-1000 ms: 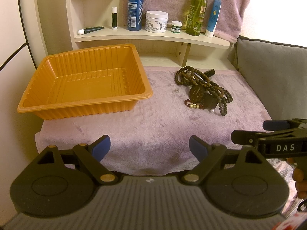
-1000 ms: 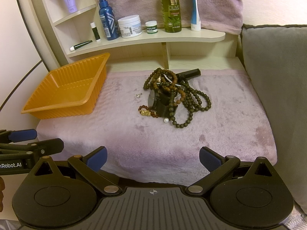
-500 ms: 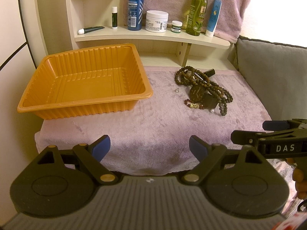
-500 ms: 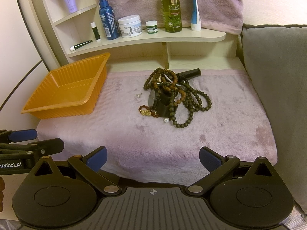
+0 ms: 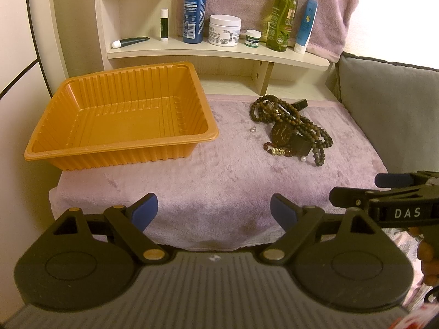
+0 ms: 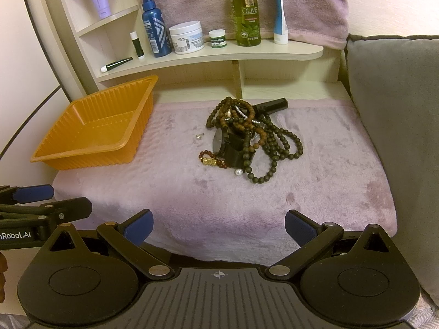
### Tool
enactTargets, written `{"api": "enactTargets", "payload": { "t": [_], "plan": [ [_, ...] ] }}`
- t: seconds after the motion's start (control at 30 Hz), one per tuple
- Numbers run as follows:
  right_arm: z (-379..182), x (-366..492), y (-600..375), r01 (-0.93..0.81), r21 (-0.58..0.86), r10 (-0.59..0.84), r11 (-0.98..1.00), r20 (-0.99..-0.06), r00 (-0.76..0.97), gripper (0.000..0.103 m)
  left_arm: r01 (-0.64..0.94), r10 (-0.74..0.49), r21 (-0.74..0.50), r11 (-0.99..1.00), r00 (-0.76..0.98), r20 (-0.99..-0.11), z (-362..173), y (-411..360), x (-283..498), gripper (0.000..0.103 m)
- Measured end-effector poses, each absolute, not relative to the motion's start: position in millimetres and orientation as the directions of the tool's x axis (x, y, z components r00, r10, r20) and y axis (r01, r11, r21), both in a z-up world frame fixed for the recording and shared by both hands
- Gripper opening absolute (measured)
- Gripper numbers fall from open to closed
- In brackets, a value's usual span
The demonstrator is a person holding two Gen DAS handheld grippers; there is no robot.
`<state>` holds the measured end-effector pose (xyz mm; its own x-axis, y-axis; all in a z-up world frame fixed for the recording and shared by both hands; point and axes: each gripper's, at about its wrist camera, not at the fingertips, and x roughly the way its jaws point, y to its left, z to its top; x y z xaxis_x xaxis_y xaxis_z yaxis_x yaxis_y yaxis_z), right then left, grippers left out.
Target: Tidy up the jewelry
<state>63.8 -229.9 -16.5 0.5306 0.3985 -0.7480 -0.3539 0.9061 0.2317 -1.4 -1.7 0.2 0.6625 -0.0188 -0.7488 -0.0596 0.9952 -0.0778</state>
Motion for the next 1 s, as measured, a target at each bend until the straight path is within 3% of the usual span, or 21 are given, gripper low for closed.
{"api": "enactTargets", "payload": {
  "t": [0.47, 0.7, 0.83, 1.0],
  "plan": [
    [-14.1, 68.1, -230.6, -0.346, 0.27, 0.43, 0.899, -0.697, 0.574, 0.102, -0.118, -0.003, -0.109, 0.987, 0.664, -0.747, -3.7, 15.9, -0.5, 0.088],
    [-18.8, 71.1, -235.6, -0.346, 0.303, 0.458, 0.888, -0.659, 0.596, 0.102, -0.226, 0.07, -0.122, 0.967, 0.691, -0.72, -6.8, 48.2, -4.0, 0.085],
    [-23.3, 79.3, -232.6, -0.343, 0.306, 0.459, 0.888, -0.646, 0.611, 0.094, -0.304, 0.151, -0.103, 0.947, 0.706, -0.692, -10.0, 68.1, -6.5, 0.083],
    [-32.0, 92.3, -225.6, -0.336, 0.3, 0.449, 0.893, -0.648, 0.615, 0.091, -0.392, 0.213, -0.121, 0.912, 0.705, -0.677, -15.2, 97.8, -7.2, 0.079]
  ]
}}
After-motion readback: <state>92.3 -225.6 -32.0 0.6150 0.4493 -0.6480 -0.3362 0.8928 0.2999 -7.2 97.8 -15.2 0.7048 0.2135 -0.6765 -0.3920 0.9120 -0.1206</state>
